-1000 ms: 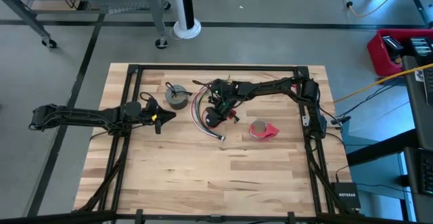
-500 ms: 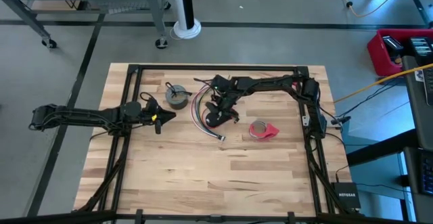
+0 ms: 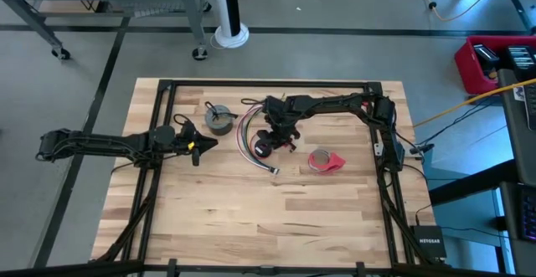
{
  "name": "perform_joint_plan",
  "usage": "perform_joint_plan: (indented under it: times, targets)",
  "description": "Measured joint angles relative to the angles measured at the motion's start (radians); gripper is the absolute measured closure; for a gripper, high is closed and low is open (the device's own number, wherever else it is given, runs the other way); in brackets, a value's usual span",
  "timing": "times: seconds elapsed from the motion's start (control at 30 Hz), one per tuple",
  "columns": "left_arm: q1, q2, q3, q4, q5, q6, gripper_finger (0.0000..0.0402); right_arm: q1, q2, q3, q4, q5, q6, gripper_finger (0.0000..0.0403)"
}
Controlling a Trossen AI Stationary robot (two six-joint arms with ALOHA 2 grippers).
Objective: Coil cords
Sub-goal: Uncoil the red wire from the black spool
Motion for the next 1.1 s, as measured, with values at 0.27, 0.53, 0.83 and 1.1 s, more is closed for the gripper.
perform_joint_plan:
  times: [0.27, 0.53, 0.83, 1.1]
  targets:
    - [0.0, 0.0, 0.0, 0.0, 0.0, 0.0, 0.0347, 0.0, 0.0, 0.0, 0.012, 0.063, -0.001, 0.0214]
    - [0.0, 0.0, 0.0, 0.0, 0.0, 0.002, 0.0347, 0.0, 0.0, -0.001, 0.084, 0.085, 0.0, 0.0214]
    - [0.0, 0.0, 0.0, 0.001, 0.0, 0.027, 0.0347, 0.001, 0.004, -0.001, 0.107, 0.079, 0.006, 0.0214]
    - [-0.001, 0.0, 0.0, 0.002, 0.0, -0.028, 0.0347, 0.031, 0.055, -0.001, 0.109, 0.043, 0.031, 0.0214]
